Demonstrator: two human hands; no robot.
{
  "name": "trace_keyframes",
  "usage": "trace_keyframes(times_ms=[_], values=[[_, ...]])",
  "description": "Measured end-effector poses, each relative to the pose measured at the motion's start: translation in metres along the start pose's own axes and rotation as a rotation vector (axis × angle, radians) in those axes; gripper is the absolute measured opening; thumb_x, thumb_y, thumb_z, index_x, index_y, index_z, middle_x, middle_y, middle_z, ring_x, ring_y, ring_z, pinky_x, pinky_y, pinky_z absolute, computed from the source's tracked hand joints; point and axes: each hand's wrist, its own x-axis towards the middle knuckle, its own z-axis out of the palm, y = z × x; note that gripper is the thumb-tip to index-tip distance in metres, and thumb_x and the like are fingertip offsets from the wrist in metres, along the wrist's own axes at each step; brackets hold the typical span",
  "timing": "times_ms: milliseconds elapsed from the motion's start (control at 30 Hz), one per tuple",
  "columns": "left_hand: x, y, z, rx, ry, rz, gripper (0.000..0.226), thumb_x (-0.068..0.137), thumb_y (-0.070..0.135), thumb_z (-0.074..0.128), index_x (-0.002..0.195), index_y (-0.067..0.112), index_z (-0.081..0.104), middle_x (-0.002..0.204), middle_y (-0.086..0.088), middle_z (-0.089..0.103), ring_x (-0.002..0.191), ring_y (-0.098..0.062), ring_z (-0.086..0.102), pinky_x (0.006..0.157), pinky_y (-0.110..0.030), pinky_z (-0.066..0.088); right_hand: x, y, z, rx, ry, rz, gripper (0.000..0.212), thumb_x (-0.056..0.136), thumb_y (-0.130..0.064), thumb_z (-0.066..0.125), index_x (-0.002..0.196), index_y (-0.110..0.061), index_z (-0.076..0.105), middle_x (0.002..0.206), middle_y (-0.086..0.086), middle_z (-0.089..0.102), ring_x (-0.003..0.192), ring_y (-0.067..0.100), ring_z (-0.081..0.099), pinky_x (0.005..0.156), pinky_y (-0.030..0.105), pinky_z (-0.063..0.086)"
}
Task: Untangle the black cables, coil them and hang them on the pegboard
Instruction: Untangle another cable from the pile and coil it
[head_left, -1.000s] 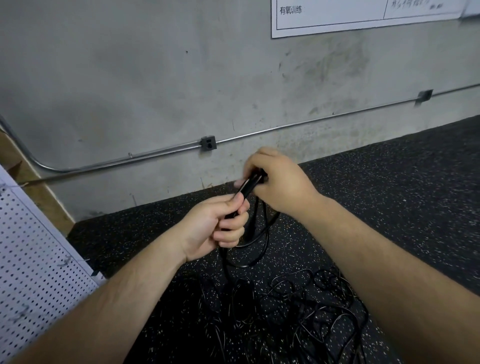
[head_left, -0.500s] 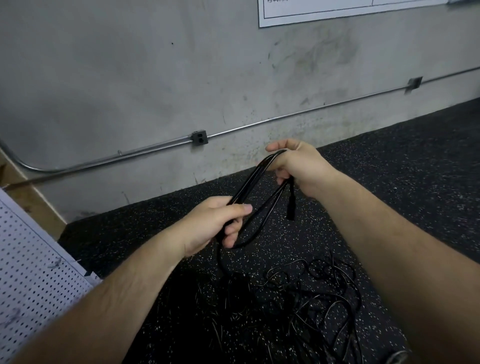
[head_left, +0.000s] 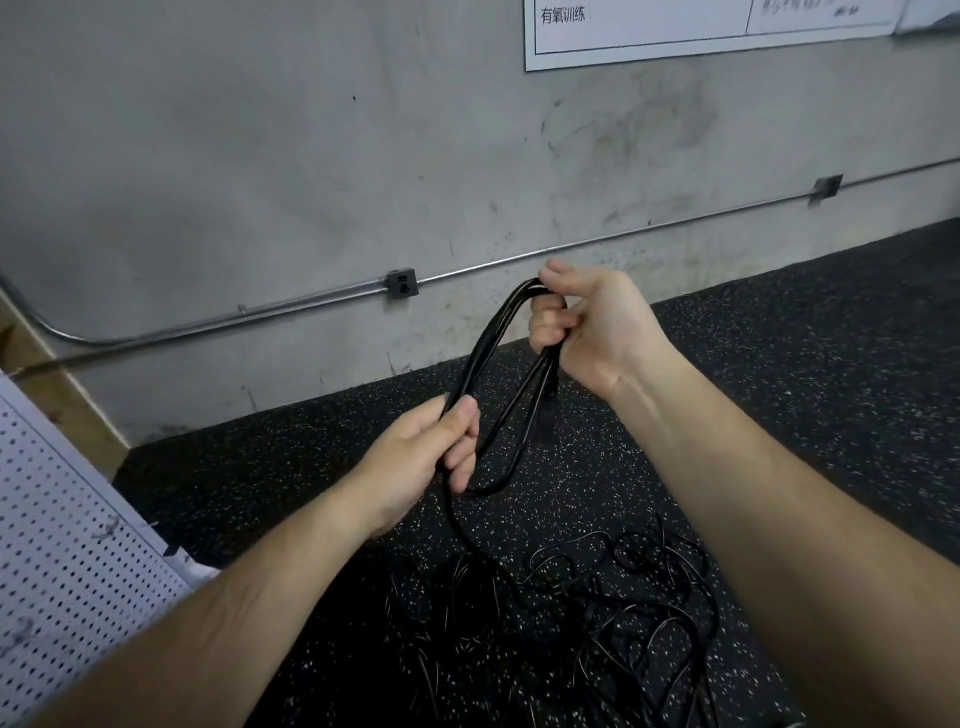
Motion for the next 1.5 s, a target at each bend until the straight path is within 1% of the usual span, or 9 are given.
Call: trace_keyframes(times_ms=[100, 267, 633, 833, 933, 1067, 1267, 1367, 1500], values=[[-0.003, -0.005, 0.004, -0.055, 0.036, 0.02, 0.033, 0.1, 0.045, 0.045, 0.081, 0.021, 0.056, 0.06, 0.002, 0.032, 0.049, -0.015, 0.037, 0.058, -0.021, 0.041, 0.002, 0.004, 0.002, -0.193, -0.034, -0.111, 0.017, 0.102, -0.001, 0.047, 0.109, -0.013, 0.055, 0.068, -0.002, 0.034, 0.049, 0.006, 0.028, 0.045, 0.018, 0.026], [-0.008, 0.0, -0.002, 0.083, 0.147, 0.068, 0.046, 0.099, 0.049, 0.038, 0.101, 0.007, 0.057, 0.065, 0.003, 0.036, 0.056, -0.013, 0.036, 0.058, -0.03, 0.04, 0.0, 0.01, -0.013, -1.397, -0.124, -0.614, 0.025, 0.109, -0.029, 0.038, 0.115, -0.018, 0.06, 0.071, -0.011, 0.052, 0.07, 0.015, 0.066, 0.059, 0.017, 0.047], [-0.006, 0.022, -0.018, -0.152, -0.094, -0.122, 0.058, 0.105, 0.052, 0.034, 0.121, 0.005, 0.064, 0.091, -0.013, 0.068, 0.088, -0.033, 0.067, 0.088, -0.047, 0.055, 0.004, 0.011, -0.01, -1.301, -0.171, -0.501, 0.022, 0.108, -0.03, 0.044, 0.088, -0.031, 0.052, 0.079, -0.001, 0.052, 0.074, 0.017, 0.054, 0.073, 0.038, 0.049], [0.001, 0.034, -0.01, -0.131, -0.076, -0.074, 0.038, 0.099, 0.038, 0.044, 0.105, 0.004, 0.06, 0.07, -0.002, 0.053, 0.062, -0.015, 0.048, 0.069, -0.037, 0.051, 0.007, 0.023, 0.003, -1.215, -0.258, -0.634, 0.013, 0.107, -0.021, 0.05, 0.101, -0.017, 0.061, 0.069, -0.019, 0.052, 0.061, -0.007, 0.046, 0.063, 0.013, 0.037], [0.006, 0.034, -0.016, -0.115, 0.012, -0.004, 0.031, 0.098, 0.039, 0.044, 0.09, 0.011, 0.051, 0.063, 0.006, 0.035, 0.056, -0.01, 0.03, 0.058, -0.027, 0.034, 0.007, 0.032, 0.003, -1.066, -0.182, -0.701, 0.021, 0.106, -0.032, 0.051, 0.124, -0.022, 0.057, 0.109, -0.018, 0.061, 0.096, -0.011, 0.054, 0.086, 0.011, 0.044], [0.011, 0.038, -0.033, -0.125, 0.118, 0.052, 0.03, 0.108, 0.032, 0.037, 0.087, 0.013, 0.048, 0.061, 0.009, 0.035, 0.053, -0.007, 0.029, 0.055, -0.025, 0.029, 0.009, 0.06, -0.033, -0.791, 0.252, -0.374, 0.022, 0.104, -0.014, 0.044, 0.124, -0.02, 0.051, 0.125, -0.001, 0.059, 0.113, 0.013, 0.058, 0.092, 0.026, 0.046], [0.008, 0.04, -0.051, -0.182, 0.193, 0.069, 0.032, 0.111, 0.029, 0.034, 0.086, 0.015, 0.047, 0.059, 0.01, 0.035, 0.051, -0.006, 0.028, 0.055, -0.026, 0.028, 0.007, 0.142, -0.074, -1.596, -0.632, 0.467, 0.057, 0.092, 0.01, 0.055, 0.139, -0.022, 0.054, 0.142, 0.0, 0.053, 0.096, 0.013, 0.063, 0.078, 0.029, 0.052], [0.002, 0.041, -0.063, -0.199, 0.21, 0.06, 0.032, 0.111, 0.03, 0.033, 0.086, 0.015, 0.047, 0.06, 0.009, 0.033, 0.052, -0.007, 0.026, 0.055, -0.025, 0.027, 0.001, 0.172, -0.084, -1.676, -0.622, 0.49, 0.026, 0.099, -0.013, 0.062, 0.123, -0.021, 0.067, 0.119, -0.005, 0.065, 0.113, 0.017, 0.061, 0.097, 0.031, 0.047], [-0.005, 0.043, -0.082, -0.236, 0.243, 0.074, 0.031, 0.111, 0.03, 0.033, 0.086, 0.016, 0.045, 0.061, 0.008, 0.031, 0.052, -0.008, 0.027, 0.054, -0.024, 0.028, 0.001, 0.171, -0.124, -1.852, -0.486, 0.556, 0.027, 0.104, -0.04, 0.052, 0.121, -0.025, 0.065, 0.102, -0.007, 0.063, 0.092, 0.012, 0.061, 0.085, 0.031, 0.05]])
